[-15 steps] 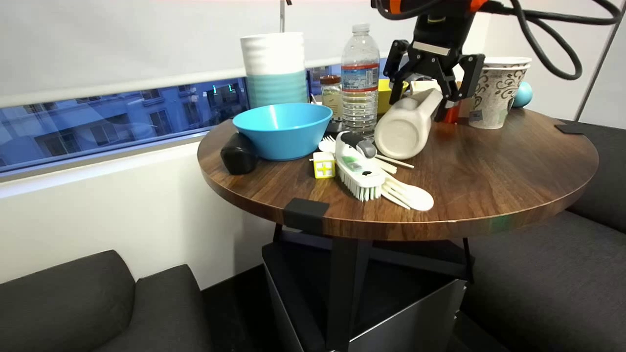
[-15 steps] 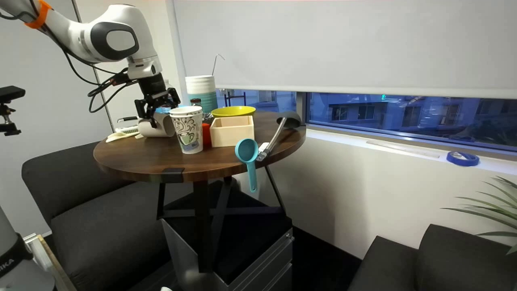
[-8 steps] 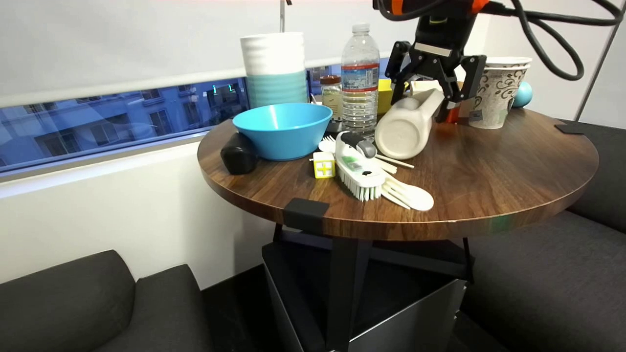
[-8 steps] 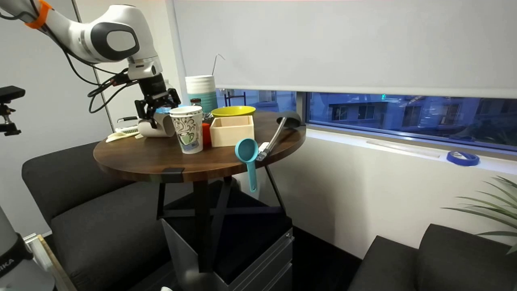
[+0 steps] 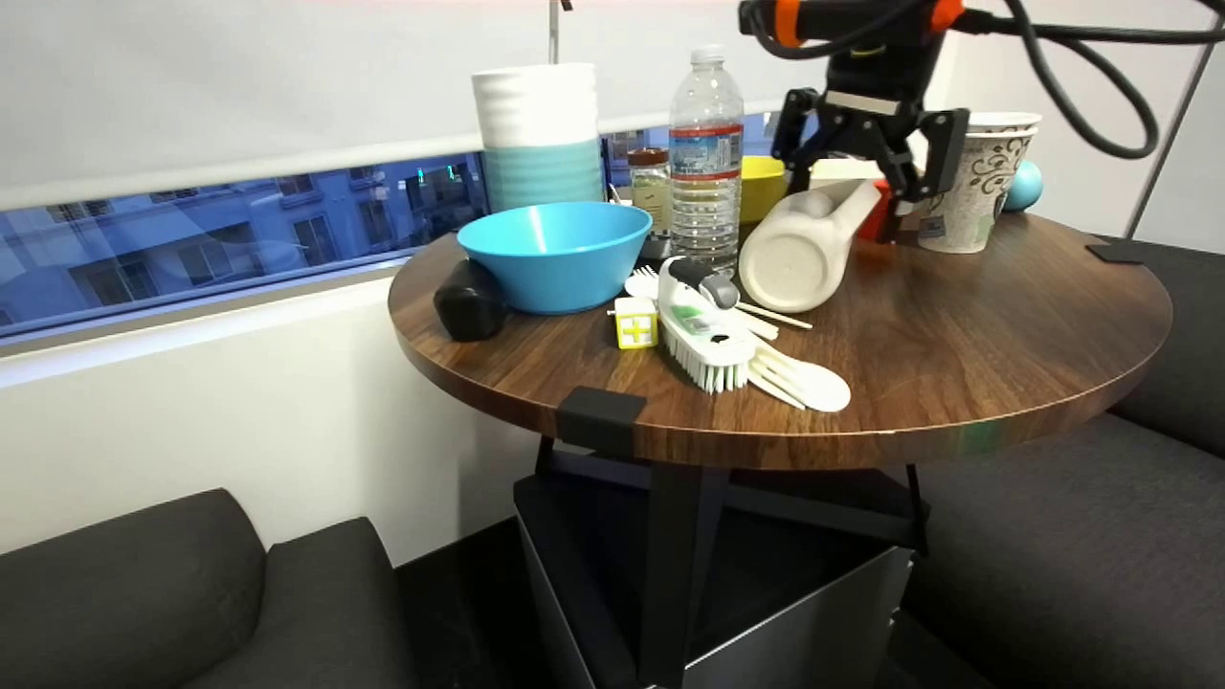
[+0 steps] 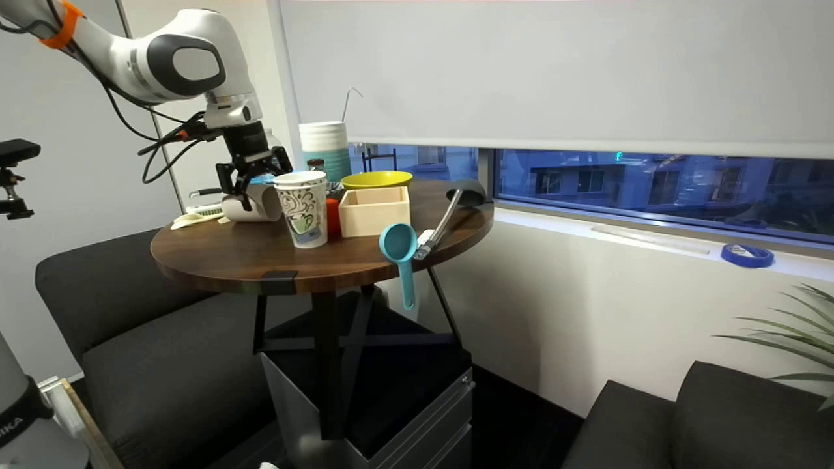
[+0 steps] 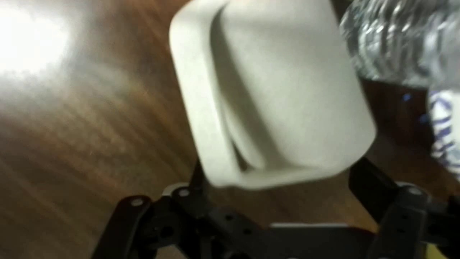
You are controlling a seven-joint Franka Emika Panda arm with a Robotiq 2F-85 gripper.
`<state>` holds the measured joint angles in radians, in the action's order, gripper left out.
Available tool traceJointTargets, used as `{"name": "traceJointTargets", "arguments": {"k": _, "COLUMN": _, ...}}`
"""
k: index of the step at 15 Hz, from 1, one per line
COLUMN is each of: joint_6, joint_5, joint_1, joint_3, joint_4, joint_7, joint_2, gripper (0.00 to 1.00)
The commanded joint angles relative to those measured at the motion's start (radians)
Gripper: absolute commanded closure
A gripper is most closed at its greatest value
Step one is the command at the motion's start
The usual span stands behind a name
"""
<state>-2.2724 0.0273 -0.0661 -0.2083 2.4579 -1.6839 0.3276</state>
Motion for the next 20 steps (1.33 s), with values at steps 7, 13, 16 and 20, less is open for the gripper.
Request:
{"name": "traceJointTargets", "arguments": {"k": 7, "joint_6": 0.120, "joint_5": -0.073, "joint_1": -0.142, "joint_3": 0.237, "joint_4": -0.008, "joint_7": 0.143, "joint_2": 0.096, "gripper": 0.00}}
{"name": "traceJointTargets", "arguments": {"k": 13, "joint_6": 0.115, "joint_5": -0.036, "joint_1": -0.128, "joint_3": 0.242, "joint_4": -0.058, "joint_7": 0.142, "joint_2": 0.033, "gripper": 0.00}}
{"name": "traceJointTargets", "arguments": {"k": 16, "joint_6": 0.115, "joint_5": -0.035, "joint_1": -0.128, "joint_3": 0.243, "joint_4": -0.059, "joint_7": 0.142, "joint_2": 0.033, "gripper": 0.00}}
{"name": "traceJointTargets", "arguments": {"k": 20, "joint_6": 0.148, "joint_5": -0.033, "joint_1": -0.141, "joint_3": 0.264, "joint_4": -0.041, "joint_7": 0.159, "joint_2": 0.055, "gripper": 0.00}}
